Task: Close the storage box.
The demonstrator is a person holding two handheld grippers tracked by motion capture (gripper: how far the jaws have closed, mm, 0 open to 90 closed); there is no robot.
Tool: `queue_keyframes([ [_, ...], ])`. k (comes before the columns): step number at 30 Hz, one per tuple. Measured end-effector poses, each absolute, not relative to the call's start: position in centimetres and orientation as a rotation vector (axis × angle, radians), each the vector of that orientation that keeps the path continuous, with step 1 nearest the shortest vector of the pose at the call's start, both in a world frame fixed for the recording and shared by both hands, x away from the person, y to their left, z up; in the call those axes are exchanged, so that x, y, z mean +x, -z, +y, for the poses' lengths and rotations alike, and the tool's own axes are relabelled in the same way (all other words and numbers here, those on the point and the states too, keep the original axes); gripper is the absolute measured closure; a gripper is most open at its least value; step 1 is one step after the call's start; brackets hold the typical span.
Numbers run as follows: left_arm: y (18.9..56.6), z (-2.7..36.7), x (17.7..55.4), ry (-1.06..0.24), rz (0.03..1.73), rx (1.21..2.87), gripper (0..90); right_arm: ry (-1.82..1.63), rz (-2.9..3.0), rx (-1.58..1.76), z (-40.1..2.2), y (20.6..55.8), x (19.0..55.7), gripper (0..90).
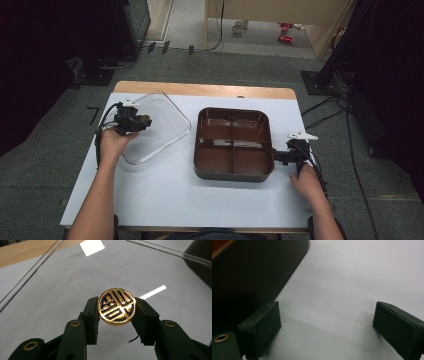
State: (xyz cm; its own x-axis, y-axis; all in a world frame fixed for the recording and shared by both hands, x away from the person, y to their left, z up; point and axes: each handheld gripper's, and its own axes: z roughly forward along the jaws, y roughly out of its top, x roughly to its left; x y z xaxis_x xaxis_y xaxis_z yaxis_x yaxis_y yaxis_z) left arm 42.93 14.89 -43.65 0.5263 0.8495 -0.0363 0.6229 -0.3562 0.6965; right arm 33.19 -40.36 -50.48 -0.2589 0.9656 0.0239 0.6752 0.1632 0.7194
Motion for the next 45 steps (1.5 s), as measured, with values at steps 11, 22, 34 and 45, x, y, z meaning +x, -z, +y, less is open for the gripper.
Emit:
queue_keyframes([
  [11,40.7,14.3,41.9,-0.428,1.119,2.085,59.5,-0.872,2.002,1.552,-40.4,50.5,33.2,7.2],
  [22,38.9,12.1,40.9,-0.41,1.015,2.103,59.5,-0.871,2.002,1.552,-40.4,50.5,33.2,7.2],
  [34,37.8,8.6,40.0,-0.363,0.9,2.117,59.5,-0.872,2.002,1.552,-40.4,50.5,33.2,7.2],
  [45,38.0,5.0,40.4,-0.302,0.803,2.167,59.4,-0.872,2.003,1.552,-40.4,50.5,33.2,7.2],
])
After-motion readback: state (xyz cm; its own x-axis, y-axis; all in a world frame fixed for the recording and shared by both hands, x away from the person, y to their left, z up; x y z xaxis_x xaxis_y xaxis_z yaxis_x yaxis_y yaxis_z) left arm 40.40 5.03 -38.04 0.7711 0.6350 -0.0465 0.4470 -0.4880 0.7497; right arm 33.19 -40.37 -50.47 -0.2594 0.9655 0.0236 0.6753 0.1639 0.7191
